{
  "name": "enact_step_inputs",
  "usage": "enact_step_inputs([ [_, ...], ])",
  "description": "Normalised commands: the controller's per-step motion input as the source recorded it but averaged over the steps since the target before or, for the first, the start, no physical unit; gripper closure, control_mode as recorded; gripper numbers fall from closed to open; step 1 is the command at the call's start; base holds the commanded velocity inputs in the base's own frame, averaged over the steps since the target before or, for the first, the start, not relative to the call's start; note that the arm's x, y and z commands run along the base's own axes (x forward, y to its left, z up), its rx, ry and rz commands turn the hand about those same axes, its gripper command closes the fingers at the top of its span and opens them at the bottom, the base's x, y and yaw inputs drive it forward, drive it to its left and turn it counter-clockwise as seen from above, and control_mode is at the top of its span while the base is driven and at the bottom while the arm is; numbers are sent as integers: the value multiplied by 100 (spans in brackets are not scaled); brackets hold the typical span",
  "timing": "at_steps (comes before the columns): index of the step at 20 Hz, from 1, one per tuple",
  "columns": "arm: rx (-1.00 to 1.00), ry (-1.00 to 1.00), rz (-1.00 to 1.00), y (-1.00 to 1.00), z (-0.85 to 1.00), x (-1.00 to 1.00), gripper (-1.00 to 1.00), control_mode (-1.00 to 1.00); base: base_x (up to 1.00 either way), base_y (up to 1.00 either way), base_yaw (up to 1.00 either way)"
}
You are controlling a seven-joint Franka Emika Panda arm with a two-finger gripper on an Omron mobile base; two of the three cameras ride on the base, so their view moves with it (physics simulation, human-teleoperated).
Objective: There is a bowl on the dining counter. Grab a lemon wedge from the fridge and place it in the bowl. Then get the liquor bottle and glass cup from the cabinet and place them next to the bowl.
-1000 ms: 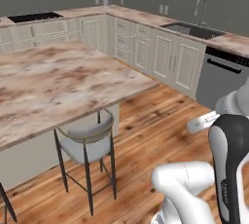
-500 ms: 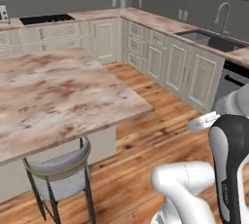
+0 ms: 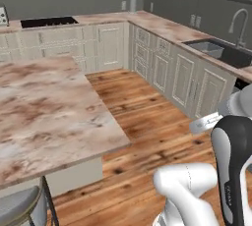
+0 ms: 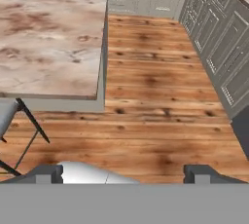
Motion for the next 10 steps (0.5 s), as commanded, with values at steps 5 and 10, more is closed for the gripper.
enact_step_inputs([
  [5,0,0,0,0,0,0,-100,100,94,-86,23],
  [10,0,0,0,0,0,0,-100,100,98,-78,26],
])
